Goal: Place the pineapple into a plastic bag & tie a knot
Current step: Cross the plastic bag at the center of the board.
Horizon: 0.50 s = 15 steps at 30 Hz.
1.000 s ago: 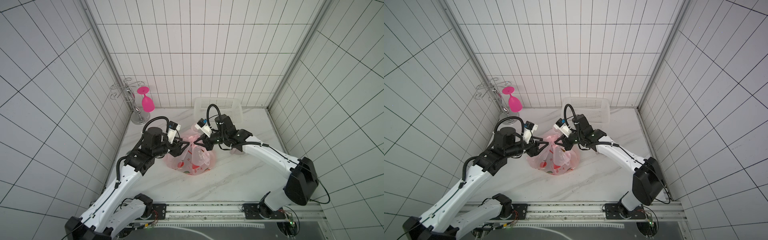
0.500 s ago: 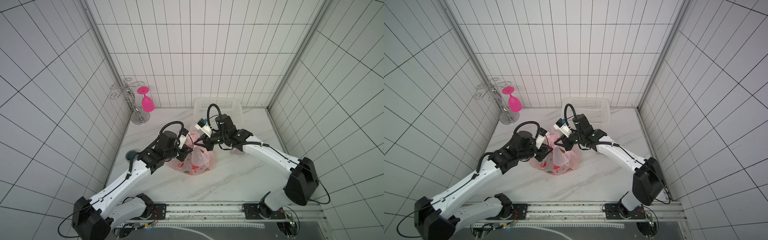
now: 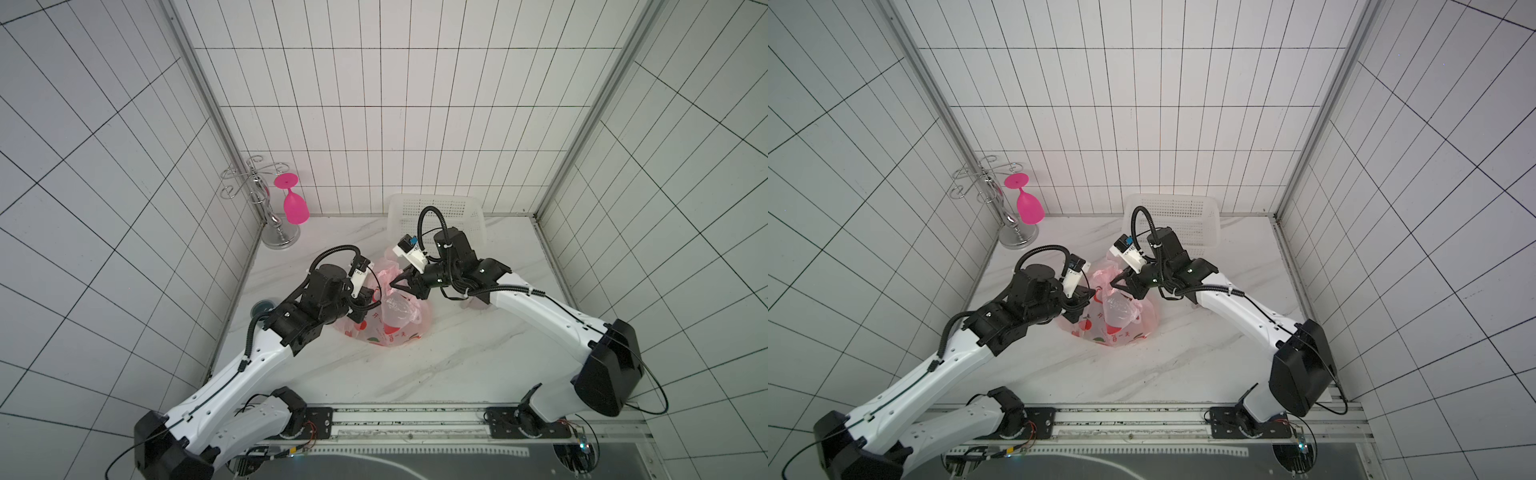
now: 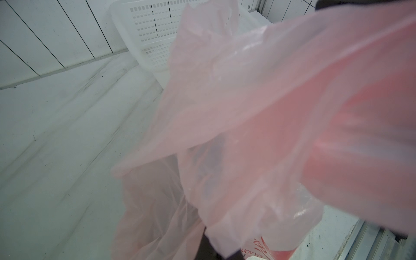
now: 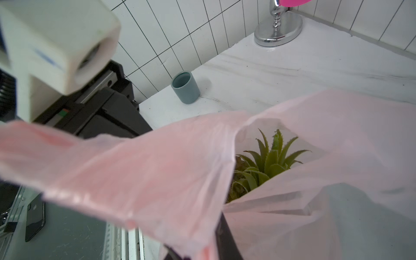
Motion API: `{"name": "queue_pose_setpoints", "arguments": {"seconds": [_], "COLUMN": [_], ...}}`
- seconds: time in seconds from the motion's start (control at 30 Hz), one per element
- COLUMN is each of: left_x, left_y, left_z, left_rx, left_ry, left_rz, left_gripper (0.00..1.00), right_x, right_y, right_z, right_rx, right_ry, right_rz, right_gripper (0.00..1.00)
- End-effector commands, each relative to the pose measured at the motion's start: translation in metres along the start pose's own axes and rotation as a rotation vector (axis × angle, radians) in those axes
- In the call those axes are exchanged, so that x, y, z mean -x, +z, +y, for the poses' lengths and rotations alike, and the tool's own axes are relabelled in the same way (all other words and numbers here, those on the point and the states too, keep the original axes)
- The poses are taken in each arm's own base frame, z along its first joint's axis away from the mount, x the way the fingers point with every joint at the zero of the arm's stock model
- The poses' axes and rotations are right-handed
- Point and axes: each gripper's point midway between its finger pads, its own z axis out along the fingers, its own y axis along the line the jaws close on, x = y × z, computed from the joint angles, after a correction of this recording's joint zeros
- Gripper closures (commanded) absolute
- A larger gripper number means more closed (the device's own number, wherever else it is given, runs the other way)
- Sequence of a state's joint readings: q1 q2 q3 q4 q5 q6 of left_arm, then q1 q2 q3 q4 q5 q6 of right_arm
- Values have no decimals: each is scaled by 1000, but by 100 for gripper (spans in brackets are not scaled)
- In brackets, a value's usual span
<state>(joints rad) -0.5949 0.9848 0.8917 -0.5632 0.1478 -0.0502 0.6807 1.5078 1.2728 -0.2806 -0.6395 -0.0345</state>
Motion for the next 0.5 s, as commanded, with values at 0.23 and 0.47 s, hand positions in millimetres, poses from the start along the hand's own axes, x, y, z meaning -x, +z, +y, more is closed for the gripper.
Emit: {"name": "queue_pose_setpoints", "arguments": {"seconds": [0.23, 0.47], "left_x": [6, 2], "left_y": [-8, -8], "left_z": [-12, -22], "left_rx": [-56, -116], "left_ry": [35, 32], "left_rz": [0, 22], "left_gripper": [100, 100], "right_x": [35, 55], "right_y": [-24, -35], "right_z": [-28, -36], "right_rx": [-199, -275], "right_ry": [-34, -16], "right_rz": [-85, -192], "right_gripper": [99, 100]}}
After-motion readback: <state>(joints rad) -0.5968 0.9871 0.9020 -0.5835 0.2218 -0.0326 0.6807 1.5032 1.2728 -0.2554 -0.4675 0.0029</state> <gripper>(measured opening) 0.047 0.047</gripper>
